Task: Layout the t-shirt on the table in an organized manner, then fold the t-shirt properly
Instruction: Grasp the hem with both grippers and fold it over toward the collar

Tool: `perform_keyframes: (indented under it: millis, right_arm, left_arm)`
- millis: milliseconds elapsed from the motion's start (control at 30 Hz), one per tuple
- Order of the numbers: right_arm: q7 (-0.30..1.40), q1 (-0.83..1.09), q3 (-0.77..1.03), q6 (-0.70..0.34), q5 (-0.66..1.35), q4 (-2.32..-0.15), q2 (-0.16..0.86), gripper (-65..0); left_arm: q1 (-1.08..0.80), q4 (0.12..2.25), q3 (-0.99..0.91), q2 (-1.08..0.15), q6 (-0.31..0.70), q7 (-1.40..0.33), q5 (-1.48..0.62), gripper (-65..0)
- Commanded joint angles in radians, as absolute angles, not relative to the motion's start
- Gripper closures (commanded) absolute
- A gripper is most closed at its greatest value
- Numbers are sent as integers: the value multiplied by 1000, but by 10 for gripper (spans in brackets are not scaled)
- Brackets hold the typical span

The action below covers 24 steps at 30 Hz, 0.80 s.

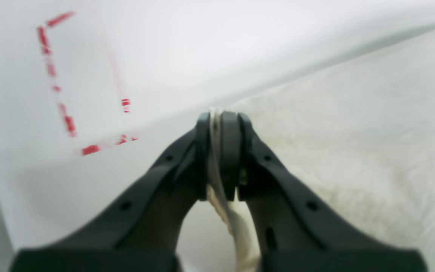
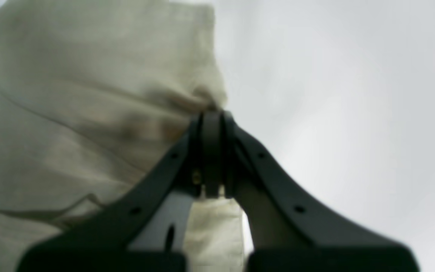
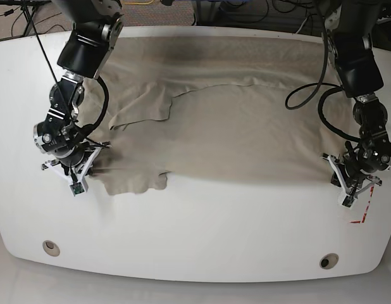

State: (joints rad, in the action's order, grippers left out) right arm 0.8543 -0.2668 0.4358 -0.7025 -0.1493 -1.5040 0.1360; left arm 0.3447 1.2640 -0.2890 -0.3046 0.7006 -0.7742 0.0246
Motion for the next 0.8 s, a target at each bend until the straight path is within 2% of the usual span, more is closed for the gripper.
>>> perform_keyframes:
  millis: [0,300,500,767]
  right_arm:
    - [852,-251,440,-698,-136,-1604,150,0]
    - [920,-137,443,-698,-134,-1790,148,0]
    - [986,-48,449,-698,-134,-1913,143,0]
    - [1032,22,550,-698,-139,-1989,97,0]
  left_arm:
    - [344,1339,-294,-320,698,-780,19,0]
    - [239,1569,-358,-315,698,-894,18,0]
    - [160,1696,-443,-271,698,-951,19,0]
    - [51,1808,-450,-248,698,-1038,19,0]
